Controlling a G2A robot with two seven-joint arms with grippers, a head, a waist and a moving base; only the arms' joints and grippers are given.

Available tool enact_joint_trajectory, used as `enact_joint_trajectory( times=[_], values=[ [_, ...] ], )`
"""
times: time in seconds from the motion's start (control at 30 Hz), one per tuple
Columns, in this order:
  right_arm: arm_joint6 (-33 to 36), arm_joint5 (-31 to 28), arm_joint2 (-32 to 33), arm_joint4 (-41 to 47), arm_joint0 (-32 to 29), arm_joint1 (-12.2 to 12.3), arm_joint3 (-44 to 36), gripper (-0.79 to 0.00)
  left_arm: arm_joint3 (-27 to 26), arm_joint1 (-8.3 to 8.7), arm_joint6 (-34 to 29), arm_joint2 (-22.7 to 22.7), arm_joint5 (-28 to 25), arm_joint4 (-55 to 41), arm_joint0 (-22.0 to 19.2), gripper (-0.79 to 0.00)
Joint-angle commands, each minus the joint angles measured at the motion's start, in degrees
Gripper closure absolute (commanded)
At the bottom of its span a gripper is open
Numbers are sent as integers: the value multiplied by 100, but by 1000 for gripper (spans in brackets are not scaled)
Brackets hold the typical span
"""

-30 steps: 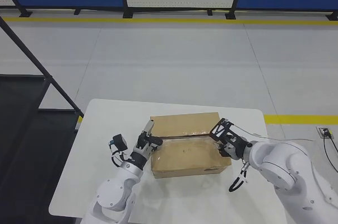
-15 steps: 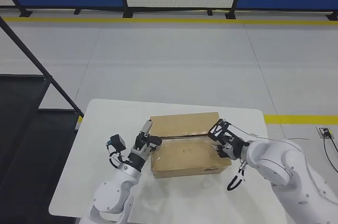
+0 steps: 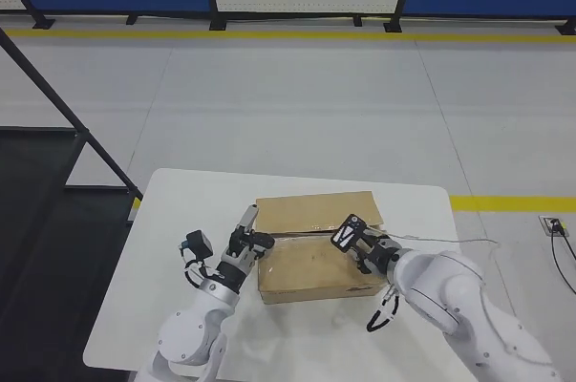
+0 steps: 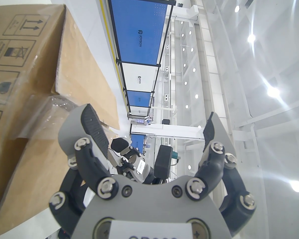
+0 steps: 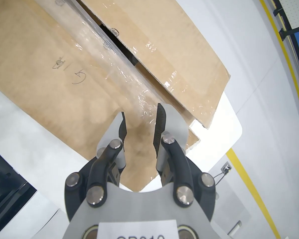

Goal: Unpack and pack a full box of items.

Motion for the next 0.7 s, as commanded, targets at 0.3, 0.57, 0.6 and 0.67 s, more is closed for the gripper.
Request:
enact_joint_trajectory(
  times=[0.3,0.57,0.6,0.67],
  values=[
    [236,333,-393,-389,274,-169,213,-203,-51,5,-3,-28,-40,-15,71,-785],
    [303,618,-523,-746,332,-264,147,0,-88,12,-21,-59,-46,-33,131,-785],
    [299,660,-524,-811,318,-271,93,0,-91,12,-23,-61,-45,-32,135,-785],
    [255,771,-497,-959,256,-279,-41,0,-93,14,-27,-65,-49,-32,143,-785]
  ],
)
